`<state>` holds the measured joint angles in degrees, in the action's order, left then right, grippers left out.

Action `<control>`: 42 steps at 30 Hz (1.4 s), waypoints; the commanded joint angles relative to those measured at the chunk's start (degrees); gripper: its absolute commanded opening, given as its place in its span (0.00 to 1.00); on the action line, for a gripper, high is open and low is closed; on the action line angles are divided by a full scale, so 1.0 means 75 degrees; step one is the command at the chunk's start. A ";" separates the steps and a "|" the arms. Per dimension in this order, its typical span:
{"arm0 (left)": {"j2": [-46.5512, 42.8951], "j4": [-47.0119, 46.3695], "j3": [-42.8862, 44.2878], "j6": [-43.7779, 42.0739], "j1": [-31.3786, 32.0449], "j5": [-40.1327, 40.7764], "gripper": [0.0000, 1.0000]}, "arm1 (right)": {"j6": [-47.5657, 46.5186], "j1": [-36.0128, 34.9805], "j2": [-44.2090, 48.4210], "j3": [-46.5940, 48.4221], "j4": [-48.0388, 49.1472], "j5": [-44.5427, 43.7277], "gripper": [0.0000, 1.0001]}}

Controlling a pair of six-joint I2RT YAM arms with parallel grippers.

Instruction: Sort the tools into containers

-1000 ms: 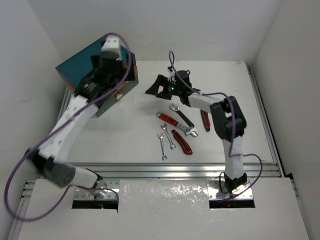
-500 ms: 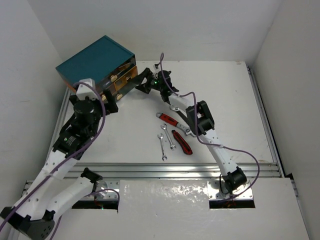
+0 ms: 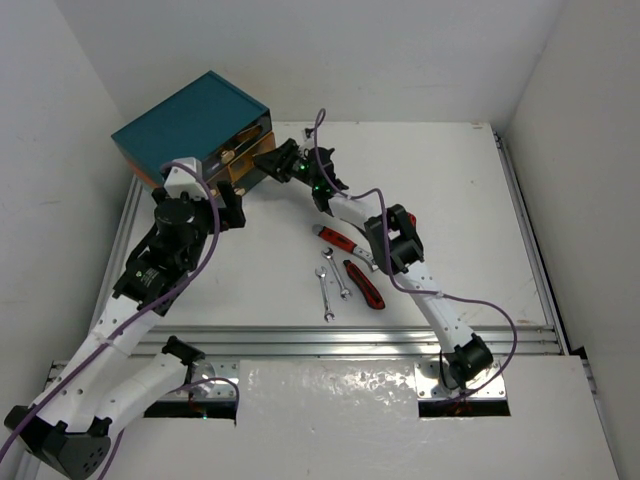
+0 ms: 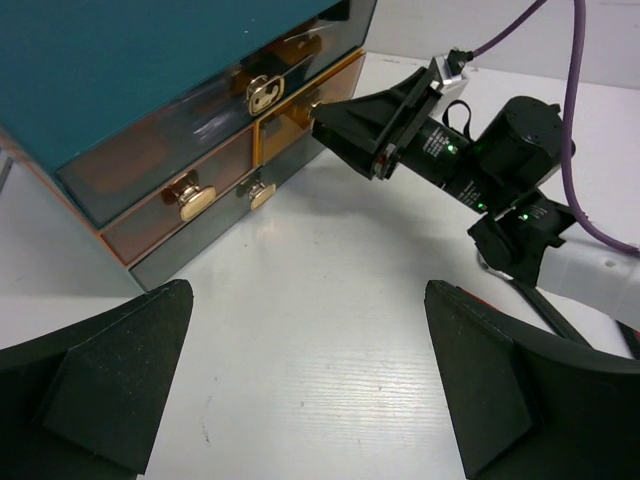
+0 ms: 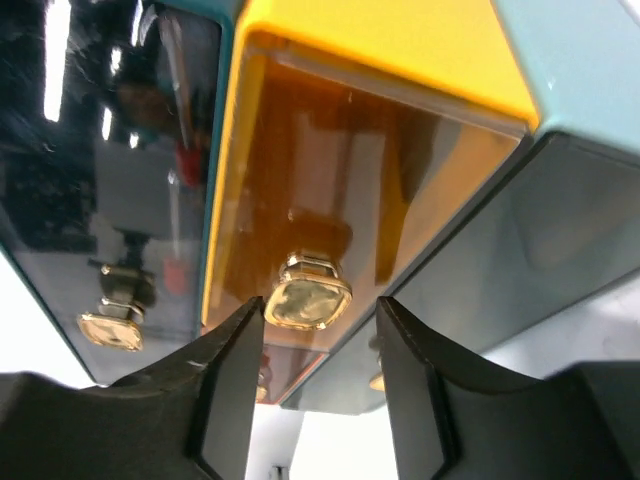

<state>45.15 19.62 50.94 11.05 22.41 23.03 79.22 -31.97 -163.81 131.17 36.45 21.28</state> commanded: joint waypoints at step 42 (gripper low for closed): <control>-0.0371 -0.0459 -0.0147 -0.0114 -0.0211 -0.0422 1.00 | -0.1477 0.1520 0.5502 -0.7328 0.1614 0.2519 0.99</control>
<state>42.96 19.00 50.02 10.76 21.65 19.22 75.68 -20.43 -130.43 79.48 51.53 37.36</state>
